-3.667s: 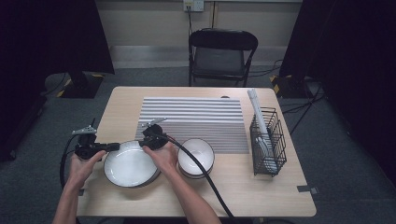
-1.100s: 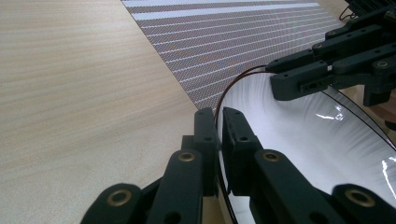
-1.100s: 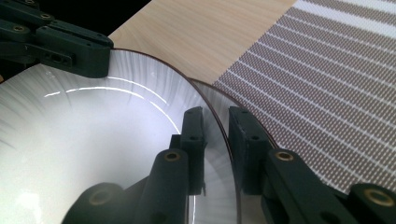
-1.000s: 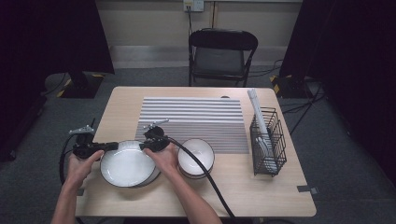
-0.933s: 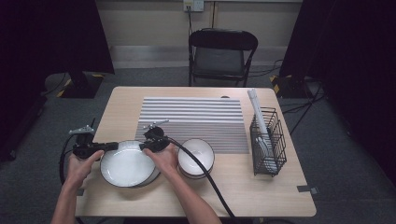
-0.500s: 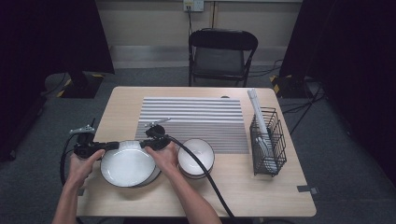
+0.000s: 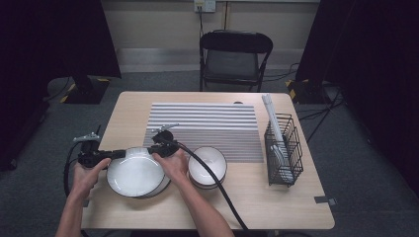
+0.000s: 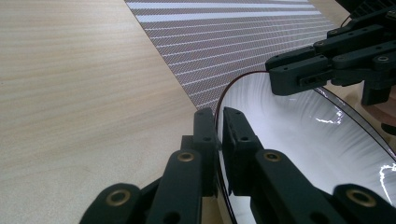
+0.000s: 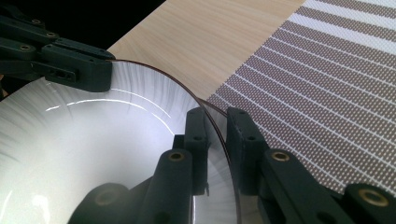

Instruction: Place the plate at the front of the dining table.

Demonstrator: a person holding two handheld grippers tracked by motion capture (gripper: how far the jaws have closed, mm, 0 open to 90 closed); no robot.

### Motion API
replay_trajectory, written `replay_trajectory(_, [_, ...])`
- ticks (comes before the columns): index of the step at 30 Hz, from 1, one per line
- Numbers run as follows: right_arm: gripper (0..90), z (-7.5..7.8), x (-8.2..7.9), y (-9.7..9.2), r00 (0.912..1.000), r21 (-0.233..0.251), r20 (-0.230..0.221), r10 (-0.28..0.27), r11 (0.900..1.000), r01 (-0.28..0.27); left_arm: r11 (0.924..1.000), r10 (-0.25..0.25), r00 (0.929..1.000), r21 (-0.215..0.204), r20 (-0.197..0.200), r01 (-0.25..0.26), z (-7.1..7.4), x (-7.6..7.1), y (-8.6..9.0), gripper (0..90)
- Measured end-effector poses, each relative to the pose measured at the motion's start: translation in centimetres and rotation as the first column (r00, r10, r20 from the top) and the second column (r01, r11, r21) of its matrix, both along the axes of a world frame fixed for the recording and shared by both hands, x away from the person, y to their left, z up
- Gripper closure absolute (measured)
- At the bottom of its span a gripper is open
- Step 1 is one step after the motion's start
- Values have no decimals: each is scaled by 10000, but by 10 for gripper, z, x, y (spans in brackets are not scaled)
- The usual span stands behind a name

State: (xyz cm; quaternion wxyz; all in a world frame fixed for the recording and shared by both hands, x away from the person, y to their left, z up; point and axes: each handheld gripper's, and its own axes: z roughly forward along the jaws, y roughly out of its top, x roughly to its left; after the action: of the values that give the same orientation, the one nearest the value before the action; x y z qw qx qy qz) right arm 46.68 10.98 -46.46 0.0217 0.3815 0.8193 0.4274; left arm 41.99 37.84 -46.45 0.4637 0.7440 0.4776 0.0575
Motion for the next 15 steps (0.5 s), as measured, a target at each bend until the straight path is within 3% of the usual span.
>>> replay_trajectory(6, [786,-1,-1,0,9999,31,54,-90,10000,90,10000,29,9999,40,163,-30,1,0,0,853])
replay_trajectory(10, [719,-4,-6,1,9998,-223,-168,-139,9997,136,10000,2,9999,-36,122,-1,1,0,0,855])
replay_trajectory(14, [701,-9,-11,-2,9995,-38,-188,-239,9997,238,10000,31,10000,-94,88,-30,0,0,1,854])
replay_trajectory(15, [718,-9,-9,-3,9988,45,-419,-246,9997,248,9999,24,10000,-124,74,-24,0,0,1,854])
